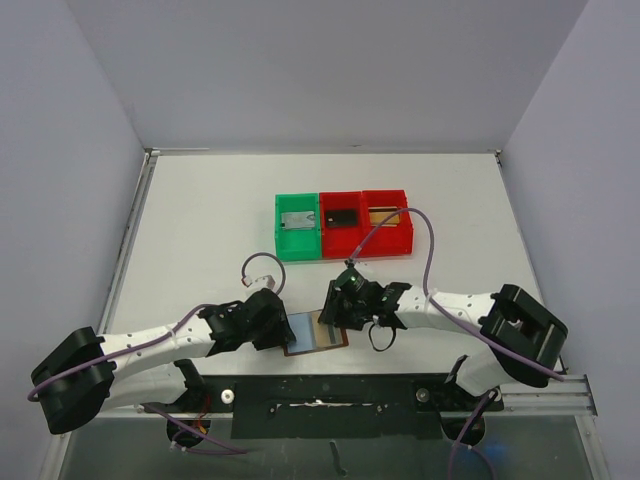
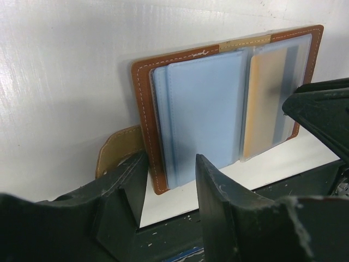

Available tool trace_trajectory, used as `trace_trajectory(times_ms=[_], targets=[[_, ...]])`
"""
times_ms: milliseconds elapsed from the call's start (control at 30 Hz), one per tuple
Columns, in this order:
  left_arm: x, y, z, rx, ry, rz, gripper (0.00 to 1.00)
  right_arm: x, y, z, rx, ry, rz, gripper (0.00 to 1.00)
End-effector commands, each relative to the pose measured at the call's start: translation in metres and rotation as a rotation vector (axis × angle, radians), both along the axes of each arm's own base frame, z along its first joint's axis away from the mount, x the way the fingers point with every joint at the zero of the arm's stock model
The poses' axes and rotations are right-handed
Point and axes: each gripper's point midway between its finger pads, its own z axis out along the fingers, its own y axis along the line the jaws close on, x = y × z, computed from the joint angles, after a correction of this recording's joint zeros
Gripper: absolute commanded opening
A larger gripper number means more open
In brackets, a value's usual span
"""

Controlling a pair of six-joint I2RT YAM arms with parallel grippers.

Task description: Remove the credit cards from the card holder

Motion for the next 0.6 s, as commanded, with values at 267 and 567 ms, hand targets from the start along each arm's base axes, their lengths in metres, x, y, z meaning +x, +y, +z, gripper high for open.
trace_trajectory(times_ms=[267, 567], targets=[[0.008, -0.01, 0.01, -0.021, -0.031, -0.009, 0.35, 0.008, 0.022, 0.025, 0.197, -0.044, 0.044, 0.42], [0.008, -0.009, 0.011, -0.016, -0.033, -0.007, 0.34, 0.018, 0.006, 0.043, 0.166, -0.113, 0.002, 0.45]])
